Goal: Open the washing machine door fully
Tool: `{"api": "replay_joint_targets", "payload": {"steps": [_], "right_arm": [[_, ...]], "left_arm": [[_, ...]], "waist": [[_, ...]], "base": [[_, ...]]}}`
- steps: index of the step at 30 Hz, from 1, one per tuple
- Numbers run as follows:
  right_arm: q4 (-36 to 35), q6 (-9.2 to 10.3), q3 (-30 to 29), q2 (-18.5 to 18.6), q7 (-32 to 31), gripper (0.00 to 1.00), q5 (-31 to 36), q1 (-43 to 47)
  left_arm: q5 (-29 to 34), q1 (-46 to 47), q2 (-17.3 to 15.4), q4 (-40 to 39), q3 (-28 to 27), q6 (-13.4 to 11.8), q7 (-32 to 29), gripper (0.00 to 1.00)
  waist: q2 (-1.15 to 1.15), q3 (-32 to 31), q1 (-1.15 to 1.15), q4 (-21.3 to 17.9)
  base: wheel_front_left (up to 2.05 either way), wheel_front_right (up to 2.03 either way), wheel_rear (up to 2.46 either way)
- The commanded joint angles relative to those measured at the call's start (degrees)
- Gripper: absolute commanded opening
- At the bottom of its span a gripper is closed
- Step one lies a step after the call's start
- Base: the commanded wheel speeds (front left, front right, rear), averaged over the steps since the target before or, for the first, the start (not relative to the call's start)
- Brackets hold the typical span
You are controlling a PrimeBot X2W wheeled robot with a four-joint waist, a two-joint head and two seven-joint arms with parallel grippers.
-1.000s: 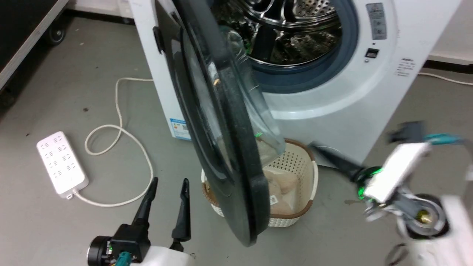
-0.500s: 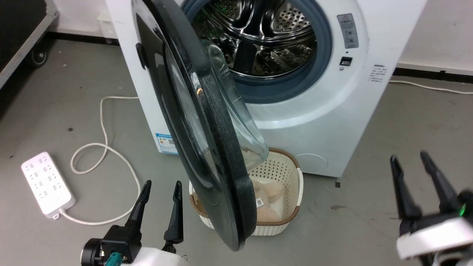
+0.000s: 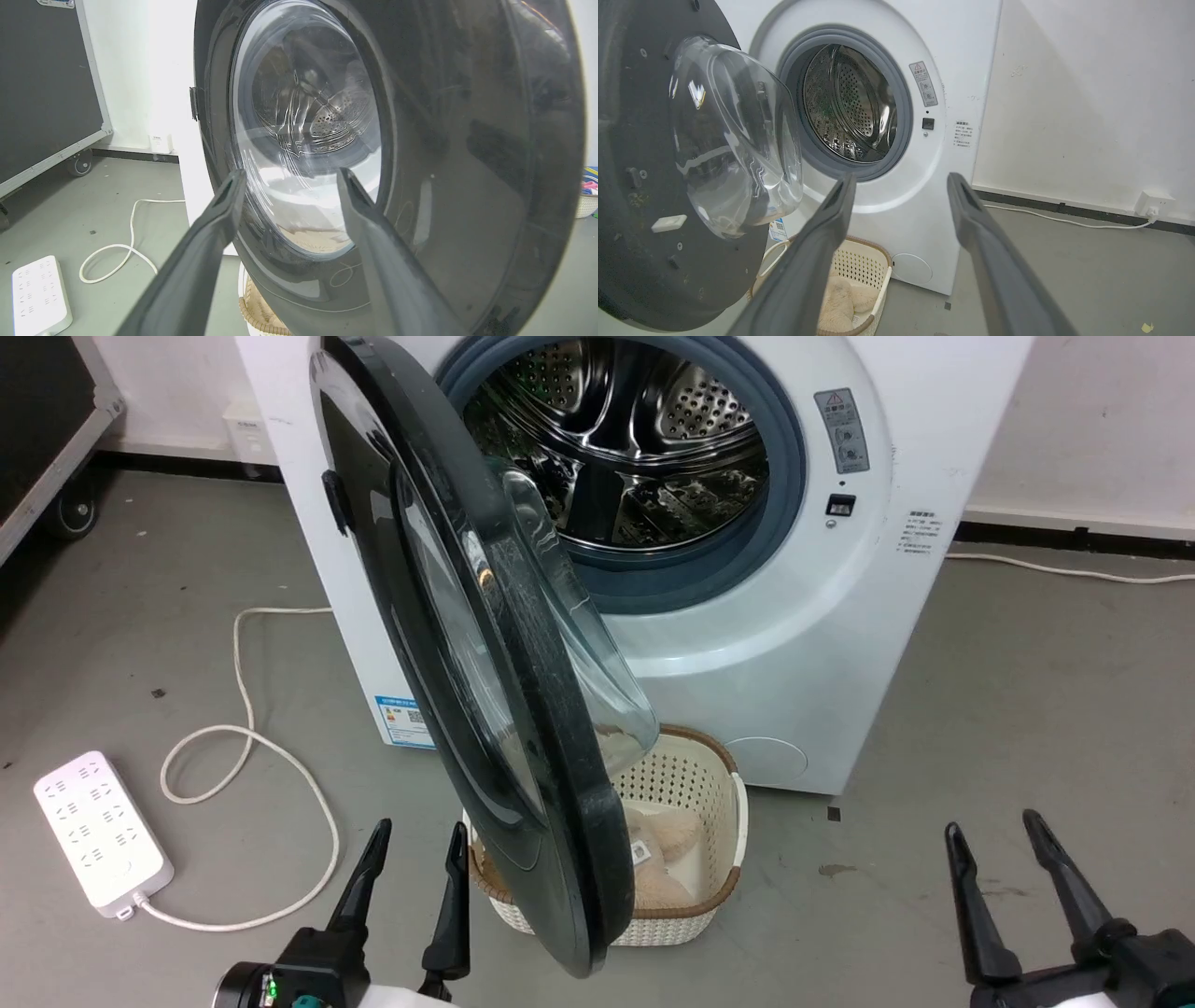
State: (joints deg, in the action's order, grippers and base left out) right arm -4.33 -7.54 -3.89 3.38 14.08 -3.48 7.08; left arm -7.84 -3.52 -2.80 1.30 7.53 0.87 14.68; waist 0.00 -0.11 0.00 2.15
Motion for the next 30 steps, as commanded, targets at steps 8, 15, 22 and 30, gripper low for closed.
{"api": "replay_joint_targets", "payload": {"steps": [8,15,22,30], "right_arm": [[0.6,0.05,0.2,-0.5,0.7,1.0,-0.7,0.5],[0.8,0.05,0.0,-0.5,0.8,1.0,-1.2,0.5],[1.0,0.05,-0.4,-0.5,0.8,1.0,-1.8,0.2],[1.6,0.05,-0.3,-0.5,0.9,1.0,-2.4,0.0]], "left_arm": [[1.3,-0.8,-0.1,-1.2,0.3,-1.4,0.3,0.37],[0.9,-0.6,-0.1,-3.5,0.0,-1.9,0.3,0.0],[0.1,2.1,-0.1,-12.4,-2.6,-5.4,0.3,0.0],[-1.2,6.1,-0.1,-21.9,1.8,-6.6,0.3,0.0]], "waist": [[0.0,0.1,0.0,-0.3],[0.0,0.0,0.0,-0.5],[0.0,-0.1,0.0,-0.4],[0.0,-0.5,0.0,-0.8]], "base": [[0.0,0.0,0.0],[0.0,0.0,0.0],[0.0,0.0,0.0],[0.0,0.0,0.0]]}}
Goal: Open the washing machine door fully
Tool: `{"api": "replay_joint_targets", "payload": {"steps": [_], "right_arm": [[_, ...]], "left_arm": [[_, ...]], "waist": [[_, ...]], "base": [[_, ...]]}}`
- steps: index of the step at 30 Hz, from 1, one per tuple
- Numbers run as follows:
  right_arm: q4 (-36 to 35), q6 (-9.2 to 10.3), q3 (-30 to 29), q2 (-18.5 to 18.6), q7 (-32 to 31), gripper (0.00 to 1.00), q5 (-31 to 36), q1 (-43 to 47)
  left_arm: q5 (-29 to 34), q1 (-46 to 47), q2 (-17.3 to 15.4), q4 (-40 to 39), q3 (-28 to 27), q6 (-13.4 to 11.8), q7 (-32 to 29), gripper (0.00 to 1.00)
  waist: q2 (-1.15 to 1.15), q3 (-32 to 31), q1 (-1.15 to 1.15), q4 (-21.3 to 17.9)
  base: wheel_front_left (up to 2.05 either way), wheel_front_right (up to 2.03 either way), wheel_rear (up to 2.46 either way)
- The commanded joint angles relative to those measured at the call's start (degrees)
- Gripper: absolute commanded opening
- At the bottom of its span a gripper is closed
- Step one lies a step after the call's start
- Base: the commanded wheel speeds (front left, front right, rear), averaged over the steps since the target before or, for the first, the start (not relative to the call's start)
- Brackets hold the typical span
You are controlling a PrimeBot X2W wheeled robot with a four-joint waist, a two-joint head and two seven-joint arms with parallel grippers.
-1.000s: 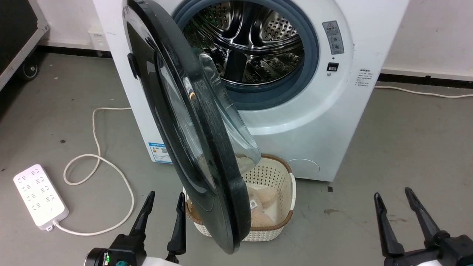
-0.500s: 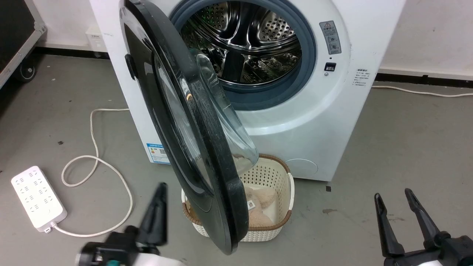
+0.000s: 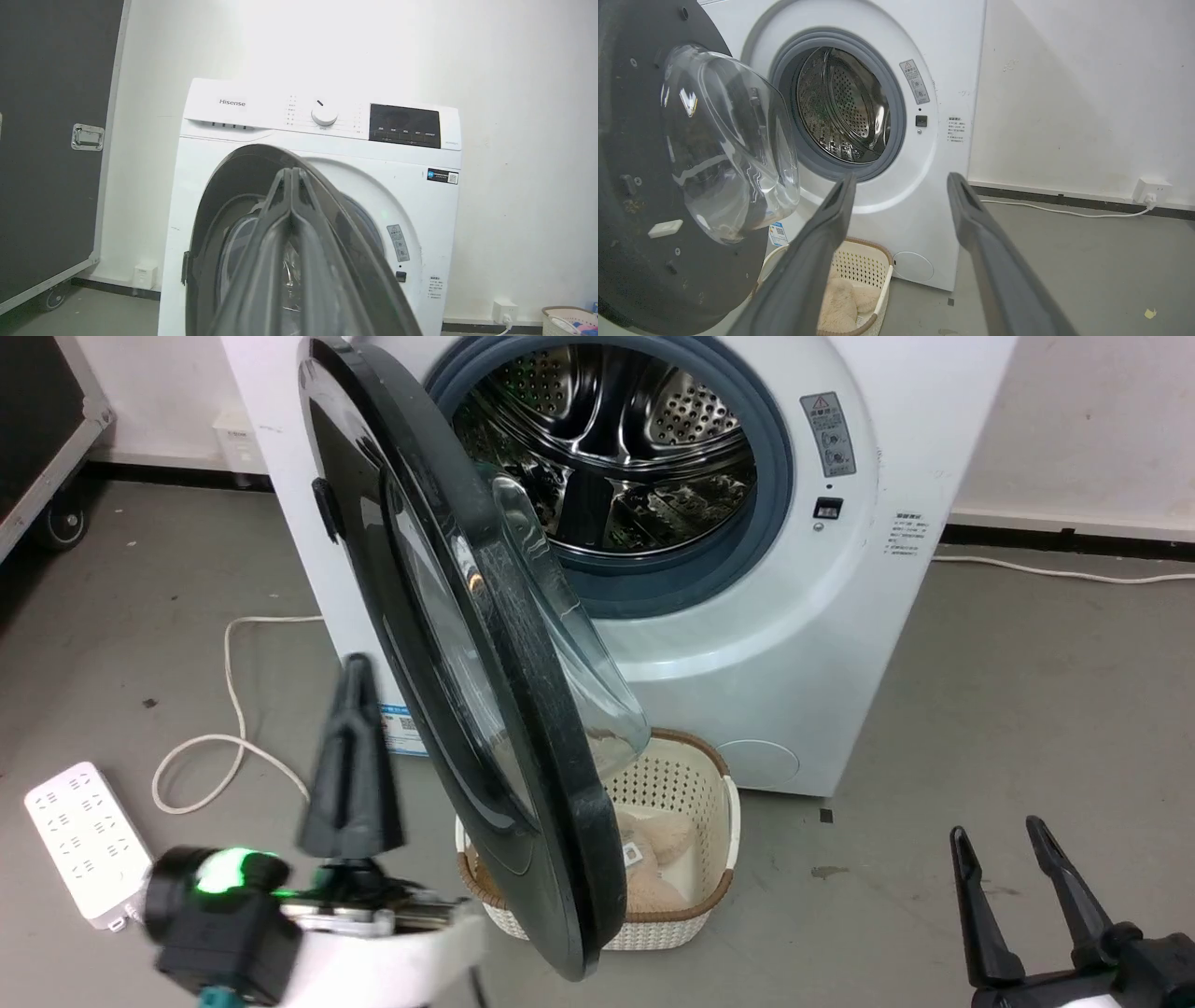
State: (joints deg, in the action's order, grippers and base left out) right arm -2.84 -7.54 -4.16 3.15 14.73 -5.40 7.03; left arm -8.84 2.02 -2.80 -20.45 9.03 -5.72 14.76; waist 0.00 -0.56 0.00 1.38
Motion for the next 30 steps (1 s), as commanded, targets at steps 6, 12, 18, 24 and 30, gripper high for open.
{"api": "replay_joint_targets", "payload": {"steps": [6,12,18,24,30], "right_arm": [[0.9,0.05,0.2,-0.3,0.2,1.0,-1.3,0.1],[1.6,0.05,0.0,-0.3,0.3,1.0,-2.3,-0.2],[1.8,0.05,0.2,-0.3,0.3,1.0,-2.8,-0.4],[2.0,0.05,0.6,-0.3,0.3,1.0,-2.9,-0.6],[2.2,0.05,0.1,-0.3,0.3,1.0,-3.0,-0.4]], "left_arm": [[0.6,0.6,-0.1,-0.5,8.6,0.4,-1.8,0.0],[-0.8,-0.5,-0.1,3.7,18.3,1.4,-3.6,0.0],[-2.8,-0.3,-0.1,13.6,23.4,2.5,-4.4,0.0],[-4.8,1.5,-0.1,23.3,22.3,0.5,-5.2,0.0],[-5.7,2.4,-0.3,27.3,20.9,-0.4,-3.9,0.0]], "waist": [[0.0,0.1,0.0,-0.4],[0.0,0.5,0.0,-0.8],[0.0,1.0,0.0,-1.2],[0.0,1.6,0.0,-1.8],[0.0,1.7,0.0,-0.9]], "base": [[0.0,0.0,0.0],[0.0,0.0,0.0],[0.0,0.0,0.0],[0.0,0.0,0.0],[0.0,0.0,0.0]]}}
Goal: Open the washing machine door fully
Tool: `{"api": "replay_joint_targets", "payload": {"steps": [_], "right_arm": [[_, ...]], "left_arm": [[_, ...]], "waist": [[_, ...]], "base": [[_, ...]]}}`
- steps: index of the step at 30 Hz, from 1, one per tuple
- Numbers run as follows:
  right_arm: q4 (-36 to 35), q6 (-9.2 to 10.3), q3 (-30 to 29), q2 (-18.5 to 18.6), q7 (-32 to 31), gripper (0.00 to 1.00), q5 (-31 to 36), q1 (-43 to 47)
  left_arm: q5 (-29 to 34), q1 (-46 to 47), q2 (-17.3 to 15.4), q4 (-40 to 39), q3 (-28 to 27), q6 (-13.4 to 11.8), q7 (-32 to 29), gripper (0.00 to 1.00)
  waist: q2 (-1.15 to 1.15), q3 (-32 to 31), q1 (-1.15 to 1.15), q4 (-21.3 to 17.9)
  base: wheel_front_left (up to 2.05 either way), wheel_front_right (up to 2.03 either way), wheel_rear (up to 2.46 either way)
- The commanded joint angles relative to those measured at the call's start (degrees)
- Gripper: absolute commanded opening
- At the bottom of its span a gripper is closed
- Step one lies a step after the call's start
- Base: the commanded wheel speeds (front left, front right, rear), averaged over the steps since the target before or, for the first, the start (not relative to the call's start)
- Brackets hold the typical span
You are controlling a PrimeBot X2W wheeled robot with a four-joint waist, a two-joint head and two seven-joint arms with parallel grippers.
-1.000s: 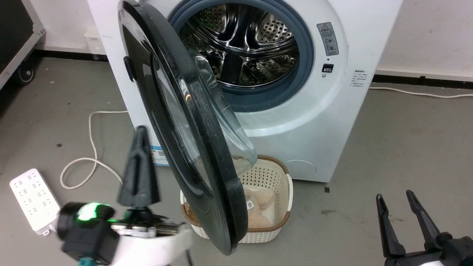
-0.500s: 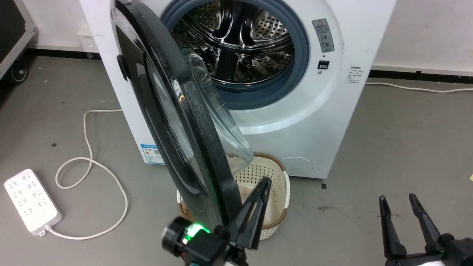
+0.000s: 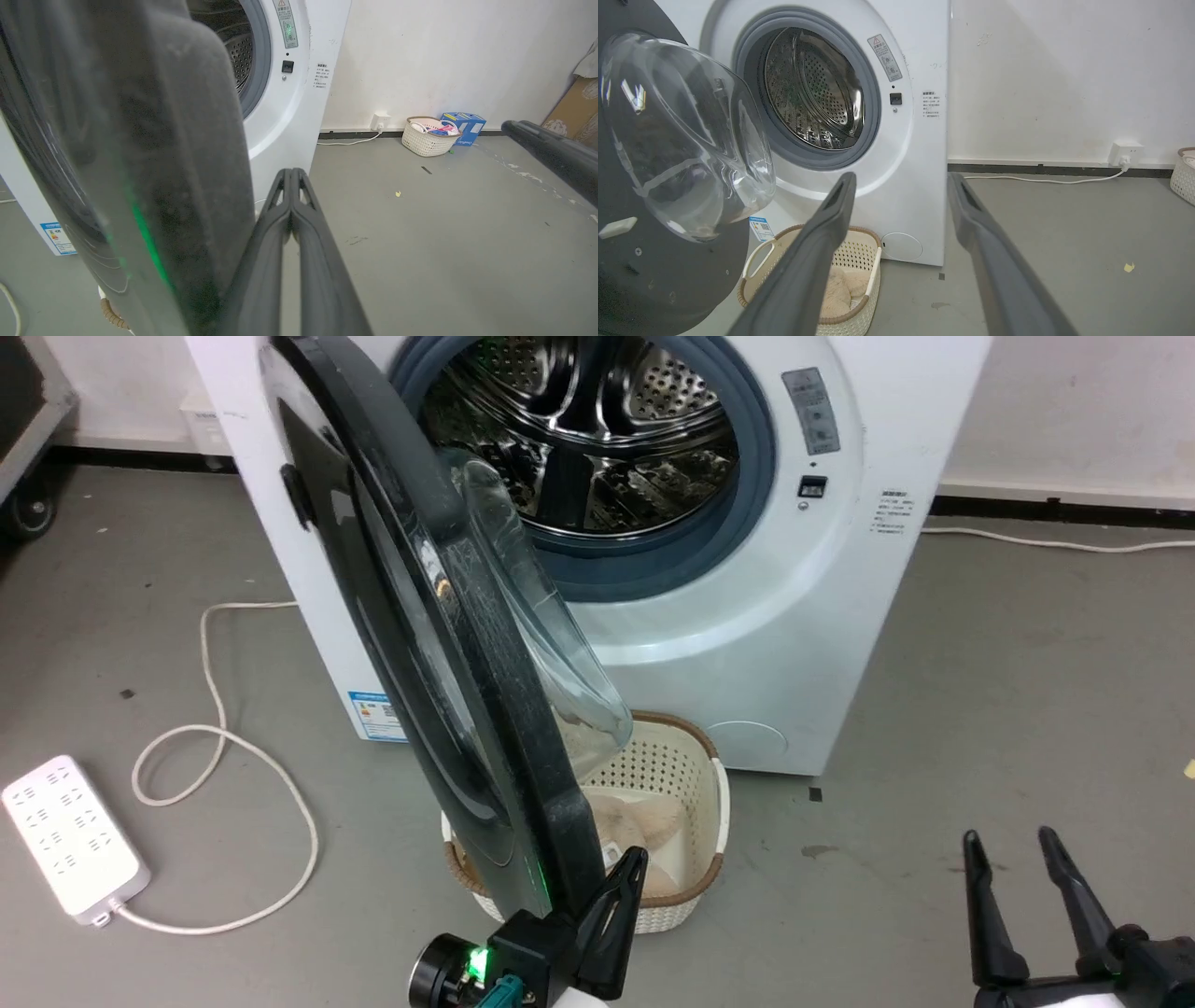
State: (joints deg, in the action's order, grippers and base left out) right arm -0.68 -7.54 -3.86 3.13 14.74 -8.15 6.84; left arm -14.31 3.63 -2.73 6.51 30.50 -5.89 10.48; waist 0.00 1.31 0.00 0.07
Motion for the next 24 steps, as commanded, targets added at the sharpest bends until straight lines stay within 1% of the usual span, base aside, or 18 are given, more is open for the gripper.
{"api": "replay_joint_targets", "payload": {"steps": [1,6,14,19,24], "right_arm": [[0.2,0.05,-0.1,-0.2,0.3,1.0,-0.3,-0.1],[0.6,0.05,-0.2,-0.2,0.3,1.0,-0.7,0.7],[1.1,0.05,-0.1,-0.2,0.3,1.0,-0.8,1.7],[1.3,0.05,0.4,-0.2,0.3,1.0,-0.8,1.8],[1.5,0.05,0.8,-0.2,0.3,1.0,-0.2,1.3]], "left_arm": [[-0.3,0.7,-0.5,0.5,-0.8,-0.3,0.7,0.0],[-1.1,-1.7,-1.9,0.7,-2.0,-0.9,1.8,0.0],[-1.9,-5.0,-4.7,-1.1,-3.7,-2.0,1.6,0.0],[-2.6,-5.9,-7.1,-2.8,-7.0,-3.8,1.6,0.0],[-3.7,-5.6,-10.3,-4.9,-11.3,-5.3,0.9,0.0]], "waist": [[0.0,-0.3,0.0,0.8],[0.0,-1.6,0.0,3.5],[0.0,-2.3,0.0,10.9],[0.0,-1.9,0.0,15.0],[0.0,-0.5,0.0,17.3]], "base": [[0.0,0.0,0.0],[0.0,0.0,0.0],[0.0,0.0,0.0],[0.0,0.0,0.0],[0.0,0.0,0.0]]}}
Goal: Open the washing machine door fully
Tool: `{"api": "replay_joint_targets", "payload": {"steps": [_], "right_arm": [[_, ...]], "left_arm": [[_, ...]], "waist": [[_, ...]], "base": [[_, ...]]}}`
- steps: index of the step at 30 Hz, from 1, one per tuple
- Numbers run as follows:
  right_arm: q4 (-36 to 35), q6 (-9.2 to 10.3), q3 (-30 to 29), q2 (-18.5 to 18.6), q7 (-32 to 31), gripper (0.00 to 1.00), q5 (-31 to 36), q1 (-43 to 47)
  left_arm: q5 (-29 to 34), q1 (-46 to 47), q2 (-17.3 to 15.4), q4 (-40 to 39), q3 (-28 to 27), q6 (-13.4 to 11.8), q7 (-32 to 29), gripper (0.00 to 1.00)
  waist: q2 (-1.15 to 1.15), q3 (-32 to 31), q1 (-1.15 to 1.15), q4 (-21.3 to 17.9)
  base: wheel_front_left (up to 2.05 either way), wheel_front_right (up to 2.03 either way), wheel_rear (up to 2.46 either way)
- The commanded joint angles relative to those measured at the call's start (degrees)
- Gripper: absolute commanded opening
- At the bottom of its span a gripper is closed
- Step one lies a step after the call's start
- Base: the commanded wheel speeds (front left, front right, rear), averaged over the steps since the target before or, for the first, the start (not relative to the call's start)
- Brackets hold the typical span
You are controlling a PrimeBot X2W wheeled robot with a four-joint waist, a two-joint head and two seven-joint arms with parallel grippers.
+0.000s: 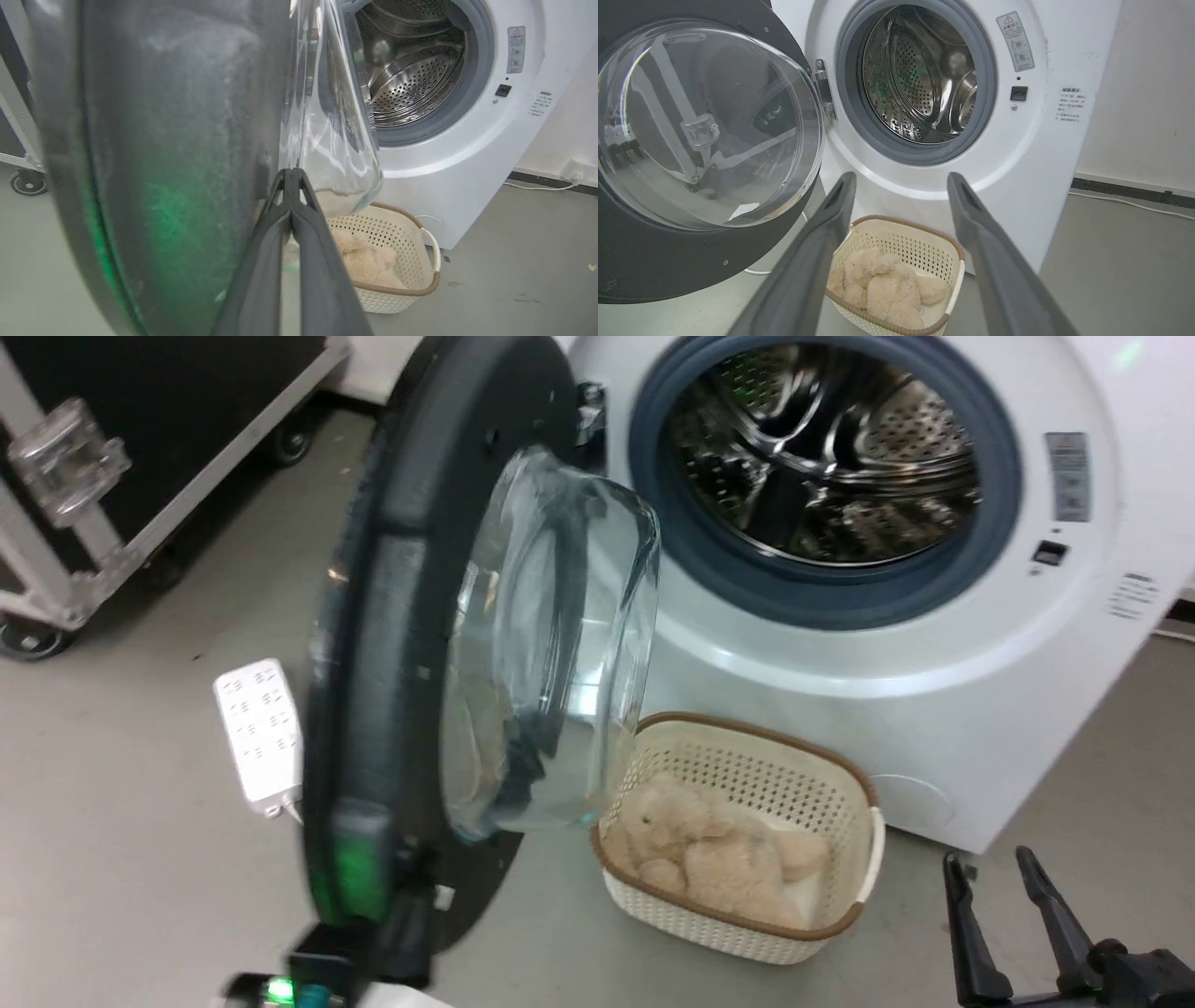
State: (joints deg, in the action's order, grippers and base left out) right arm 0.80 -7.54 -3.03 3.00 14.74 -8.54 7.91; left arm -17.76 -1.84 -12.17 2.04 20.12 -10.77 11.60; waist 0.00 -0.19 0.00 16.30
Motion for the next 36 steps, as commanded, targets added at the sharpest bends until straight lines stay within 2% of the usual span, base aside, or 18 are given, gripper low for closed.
{"api": "replay_joint_targets", "payload": {"steps": [1,10,16,21,25,31,36], "right_arm": [[0.0,0.05,0.0,-0.1,0.3,1.0,0.3,0.1],[0.1,0.05,0.8,-0.1,0.1,1.0,1.4,-1.5],[-0.4,0.05,0.5,-0.1,-0.1,1.0,2.3,-3.3],[-0.7,0.05,0.3,-0.1,-0.3,1.0,2.8,-4.2],[-1.1,0.05,0.0,-0.1,-0.5,1.0,3.2,-5.0],[-1.3,0.05,-0.1,-0.1,-0.7,1.0,3.6,-5.7],[-0.9,0.05,-0.2,-0.1,-0.6,1.0,3.8,-5.7]], "left_arm": [[-0.6,-0.1,-1.5,-0.8,-1.9,-0.7,-0.4,0.0],[-3.5,2.9,-7.1,-0.4,-8.7,-1.1,-3.6,0.0],[-6.3,6.8,-12.0,3.1,-15.1,-1.0,-4.6,0.0],[-8.0,9.1,-14.5,6.4,-19.0,-1.5,-4.8,0.0],[-10.0,11.8,-17.0,9.8,-21.6,0.2,-4.4,0.0],[-11.3,15.1,-19.2,15.3,-23.7,1.2,-2.9,0.0],[-11.3,16.1,-19.5,18.3,-23.9,1.7,-0.9,0.0]], "waist": [[0.0,1.4,0.0,1.2],[0.0,5.2,0.0,0.7],[0.0,9.1,0.0,-1.5],[0.0,11.1,0.0,-2.8],[0.0,12.7,0.0,-3.6],[0.0,13.9,0.0,-4.3],[0.0,13.3,0.0,-4.5]], "base": [[0.0,0.0,0.0],[0.0,0.0,0.0],[0.0,0.0,0.0],[0.0,0.0,0.0],[0.0,0.0,0.0],[0.0,0.0,0.0],[0.0,0.0,0.0]]}}
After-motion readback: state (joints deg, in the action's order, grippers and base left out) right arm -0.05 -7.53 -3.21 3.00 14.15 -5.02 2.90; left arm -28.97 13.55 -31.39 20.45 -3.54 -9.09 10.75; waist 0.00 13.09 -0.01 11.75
